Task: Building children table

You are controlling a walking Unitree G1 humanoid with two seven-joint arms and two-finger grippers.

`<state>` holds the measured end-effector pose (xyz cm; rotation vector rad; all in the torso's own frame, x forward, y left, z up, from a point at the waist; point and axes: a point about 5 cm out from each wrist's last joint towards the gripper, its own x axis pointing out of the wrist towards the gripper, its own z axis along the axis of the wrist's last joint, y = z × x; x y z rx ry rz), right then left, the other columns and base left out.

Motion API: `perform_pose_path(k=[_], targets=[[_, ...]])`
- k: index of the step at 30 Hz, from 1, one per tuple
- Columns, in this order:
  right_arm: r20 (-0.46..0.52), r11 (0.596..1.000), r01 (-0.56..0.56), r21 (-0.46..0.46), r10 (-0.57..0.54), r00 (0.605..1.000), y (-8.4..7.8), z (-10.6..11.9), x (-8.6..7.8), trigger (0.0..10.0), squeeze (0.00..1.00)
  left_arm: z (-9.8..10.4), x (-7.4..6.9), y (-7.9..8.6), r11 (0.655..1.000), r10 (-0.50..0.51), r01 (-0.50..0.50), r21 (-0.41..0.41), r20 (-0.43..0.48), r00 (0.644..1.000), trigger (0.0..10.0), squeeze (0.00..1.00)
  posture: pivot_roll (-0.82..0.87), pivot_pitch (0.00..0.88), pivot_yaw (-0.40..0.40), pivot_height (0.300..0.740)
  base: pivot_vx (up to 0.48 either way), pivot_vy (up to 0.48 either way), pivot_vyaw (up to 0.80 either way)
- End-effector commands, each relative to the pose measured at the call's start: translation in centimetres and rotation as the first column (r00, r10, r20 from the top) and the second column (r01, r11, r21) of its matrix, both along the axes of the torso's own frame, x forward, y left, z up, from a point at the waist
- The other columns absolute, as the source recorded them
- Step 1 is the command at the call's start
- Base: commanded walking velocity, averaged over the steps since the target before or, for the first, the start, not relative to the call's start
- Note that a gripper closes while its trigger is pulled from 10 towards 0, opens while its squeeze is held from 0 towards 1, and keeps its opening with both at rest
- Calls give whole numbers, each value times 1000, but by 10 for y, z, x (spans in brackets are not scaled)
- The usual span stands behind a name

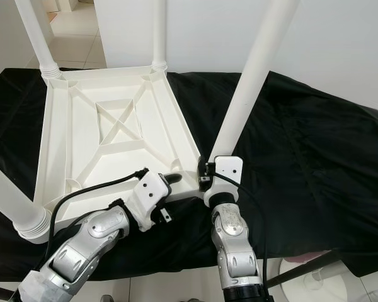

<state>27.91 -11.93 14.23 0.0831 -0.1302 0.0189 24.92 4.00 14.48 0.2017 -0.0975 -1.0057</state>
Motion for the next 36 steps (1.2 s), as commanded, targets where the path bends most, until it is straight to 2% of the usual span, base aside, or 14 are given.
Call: perform_pose_path(k=[1, 2, 7, 8, 9, 10, 14, 24, 29, 30, 31, 32, 33, 36], targets=[[-62, 996, 59, 70, -55, 997, -1, -11, -5, 10000, 141, -5, -4, -4, 996, -81, 82, 28, -16, 997, 10000, 0, -52, 99, -55, 740, 0, 0, 0], [-49, 996, 52, 78, -48, 998, -1, -9, -5, 10000, 1000, -5, -4, -4, 996, -81, 82, 30, -16, 997, 10000, 0, -51, 99, -56, 740, 0, 0, 0], [-1, 997, 6, 75, -6, 1000, -1, -2, -5, 10000, 1000, -5, -4, -5, 996, -82, 83, 33, -15, 996, 10000, 0, -52, 97, -52, 740, 0, 0, 0], [14, 997, -25, 67, 24, 1000, -3, 0, -4, 10000, 427, -5, -4, -4, 996, -84, 84, 34, -15, 996, 10000, 0, -55, 95, -51, 740, 0, 0, 0], [23, 997, -46, 60, 45, 999, -4, 1, -4, 10000, 427, -5, -4, -4, 996, -85, 85, 34, -14, 996, 10000, 0, -55, 95, -51, 740, 0, 0, 0], [38, 994, -109, 31, 108, 993, -8, 3, -2, 10000, 0, -5, -4, -4, 995, -89, 89, 38, -14, 996, 10000, 0, -55, 94, -51, 740, 0, 0, 0], [47, 986, -168, 9, 167, 985, -11, 5, -2, 10000, 0, -5, -4, -3, 995, -91, 92, 39, -14, 996, 10000, 0, -55, 94, -51, 740, 0, 0, 0], [3, 867, -465, -179, 473, 881, -44, 11, 16, 10000, 0, -6, -5, 8, 992, -113, 115, 50, -45, 993, 10000, 0, -57, 81, -56, 740, 0, 0, 0], [-10, 839, -509, -195, 517, 856, -49, 13, 21, 9647, 0, -4, -5, 13, 992, -119, 121, 42, -56, 991, 10000, 0, -55, 79, -54, 740, 0, 0, 0], [-24, 822, -534, -200, 540, 841, -50, 13, 23, 4235, 0, -4, -5, 15, 991, -124, 127, 45, -58, 991, 10000, 0, -47, 73, -57, 740, 0, 0, 0], [-33, 811, -549, -202, 555, 831, -51, 12, 25, 4235, 0, -3, -5, 16, 990, -128, 131, 47, -58, 990, 10000, 0, -44, 70, -57, 740, 0, 0, 0], [-48, 801, -564, -203, 567, 822, -52, 11, 26, 2980, 0, -3, -5, 16, 990, -129, 132, 49, -58, 990, 10000, 0, -44, 70, -57, 740, 0, 0, 0], [-67, 787, -583, -203, 583, 810, -52, 8, 27, 0, 0, -3, -5, 17, 990, -128, 131, 49, -56, 990, 10000, 0, -44, 70, -57, 740, 0, 0, 0], [-85, 773, -603, -198, 599, 796, -53, 4, 28, 0, 0, -2, -4, 16, 991, -125, 127, 48, -55, 991, 10000, 0, -35, 60, -60, 740, 0, 0, 0]])
